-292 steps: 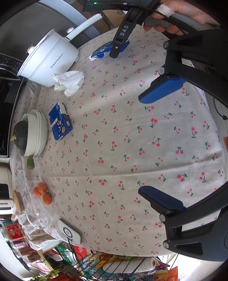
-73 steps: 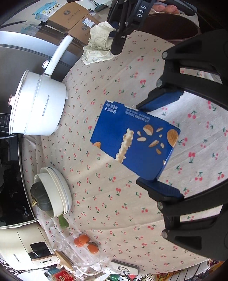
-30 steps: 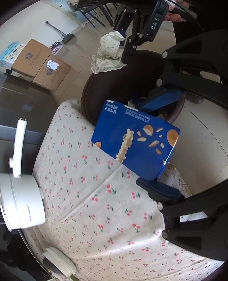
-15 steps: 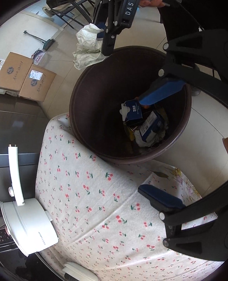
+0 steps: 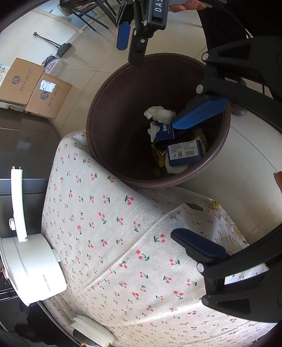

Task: Collect trash

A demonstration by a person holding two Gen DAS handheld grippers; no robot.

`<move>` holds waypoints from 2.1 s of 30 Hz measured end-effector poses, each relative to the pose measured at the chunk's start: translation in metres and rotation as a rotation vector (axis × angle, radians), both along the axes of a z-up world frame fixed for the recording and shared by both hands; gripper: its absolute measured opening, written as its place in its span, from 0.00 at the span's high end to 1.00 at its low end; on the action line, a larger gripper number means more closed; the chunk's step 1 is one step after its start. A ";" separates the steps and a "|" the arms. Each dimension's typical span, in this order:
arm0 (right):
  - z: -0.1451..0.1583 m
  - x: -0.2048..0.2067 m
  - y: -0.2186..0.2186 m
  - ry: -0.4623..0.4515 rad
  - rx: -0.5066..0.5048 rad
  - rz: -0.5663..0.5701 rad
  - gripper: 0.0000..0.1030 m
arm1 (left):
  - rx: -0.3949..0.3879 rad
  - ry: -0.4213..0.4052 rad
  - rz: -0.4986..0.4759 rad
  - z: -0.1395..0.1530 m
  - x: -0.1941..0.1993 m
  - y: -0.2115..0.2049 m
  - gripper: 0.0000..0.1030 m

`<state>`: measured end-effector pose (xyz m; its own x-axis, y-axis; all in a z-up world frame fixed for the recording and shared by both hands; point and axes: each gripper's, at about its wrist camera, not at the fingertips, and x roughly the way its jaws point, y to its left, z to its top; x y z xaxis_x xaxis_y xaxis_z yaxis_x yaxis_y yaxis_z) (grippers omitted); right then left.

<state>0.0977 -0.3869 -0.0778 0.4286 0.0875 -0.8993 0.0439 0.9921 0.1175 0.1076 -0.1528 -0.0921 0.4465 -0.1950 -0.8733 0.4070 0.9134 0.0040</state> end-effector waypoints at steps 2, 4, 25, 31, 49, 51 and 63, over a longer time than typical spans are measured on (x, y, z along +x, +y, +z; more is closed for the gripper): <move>0.001 -0.001 0.000 -0.003 -0.006 -0.005 0.19 | 0.012 -0.009 0.000 0.001 -0.003 0.001 0.10; 0.001 -0.001 0.001 -0.003 -0.008 -0.006 0.19 | 0.019 -0.017 0.001 0.003 -0.007 0.005 0.10; 0.057 -0.070 0.069 -0.219 -0.084 0.079 0.04 | -0.004 -0.157 0.318 0.053 -0.092 0.077 0.01; 0.070 -0.106 0.098 -0.317 -0.158 0.087 0.00 | 0.009 -0.212 0.422 0.056 -0.127 0.095 0.01; 0.073 -0.126 0.100 -0.378 -0.152 0.043 0.00 | -0.017 -0.273 0.504 0.060 -0.147 0.104 0.01; 0.072 -0.126 0.100 -0.375 -0.153 0.042 0.00 | -0.015 -0.270 0.498 0.059 -0.147 0.103 0.01; 0.071 -0.126 0.102 -0.376 -0.161 0.054 0.00 | -0.023 -0.252 0.483 0.058 -0.147 0.101 0.01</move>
